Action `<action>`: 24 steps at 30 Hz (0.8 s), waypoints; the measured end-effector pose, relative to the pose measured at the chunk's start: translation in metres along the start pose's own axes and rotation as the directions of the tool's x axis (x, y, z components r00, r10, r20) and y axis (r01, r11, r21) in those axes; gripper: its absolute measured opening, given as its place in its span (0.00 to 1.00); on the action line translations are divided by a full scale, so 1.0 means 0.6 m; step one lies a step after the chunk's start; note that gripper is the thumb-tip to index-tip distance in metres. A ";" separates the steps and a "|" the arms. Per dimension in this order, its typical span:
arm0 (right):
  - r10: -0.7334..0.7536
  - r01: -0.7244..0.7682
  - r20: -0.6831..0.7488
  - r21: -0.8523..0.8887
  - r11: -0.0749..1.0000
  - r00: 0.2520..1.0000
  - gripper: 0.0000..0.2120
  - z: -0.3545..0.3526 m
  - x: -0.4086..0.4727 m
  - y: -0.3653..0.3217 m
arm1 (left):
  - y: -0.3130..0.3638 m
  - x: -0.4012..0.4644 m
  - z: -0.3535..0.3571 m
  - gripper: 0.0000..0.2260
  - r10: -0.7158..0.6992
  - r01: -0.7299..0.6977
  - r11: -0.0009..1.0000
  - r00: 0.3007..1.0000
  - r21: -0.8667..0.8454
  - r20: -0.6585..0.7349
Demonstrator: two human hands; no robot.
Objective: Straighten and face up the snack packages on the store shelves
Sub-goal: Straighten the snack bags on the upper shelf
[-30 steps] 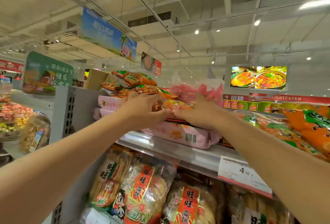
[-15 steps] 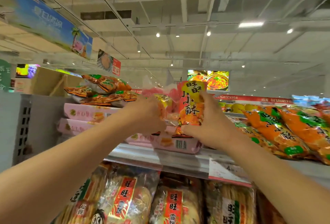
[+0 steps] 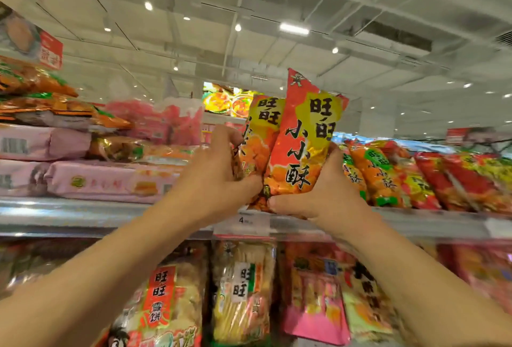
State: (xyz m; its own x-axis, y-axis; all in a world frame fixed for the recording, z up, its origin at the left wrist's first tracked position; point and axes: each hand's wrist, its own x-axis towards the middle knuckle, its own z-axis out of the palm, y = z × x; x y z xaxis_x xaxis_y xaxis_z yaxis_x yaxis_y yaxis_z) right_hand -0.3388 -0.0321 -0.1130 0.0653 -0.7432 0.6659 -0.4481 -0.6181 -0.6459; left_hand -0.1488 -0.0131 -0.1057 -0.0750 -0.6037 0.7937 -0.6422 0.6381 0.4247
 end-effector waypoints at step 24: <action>0.068 -0.065 -0.027 0.101 0.993 0.997 0.36 -0.628 -0.051 0.377 | 0.366 0.132 0.621 0.26 0.022 0.055 0.923 0.981 -0.382 0.194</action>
State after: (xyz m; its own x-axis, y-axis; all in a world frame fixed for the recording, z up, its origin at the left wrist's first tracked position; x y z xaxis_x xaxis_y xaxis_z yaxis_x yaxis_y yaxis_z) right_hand -0.7778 -0.0523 -0.1389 0.0108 -0.7761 0.6306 -0.3594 -0.5915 -0.7218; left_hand -0.5799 -0.0987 -0.1118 -0.2357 -0.6712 0.7028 -0.3052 0.7377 0.6022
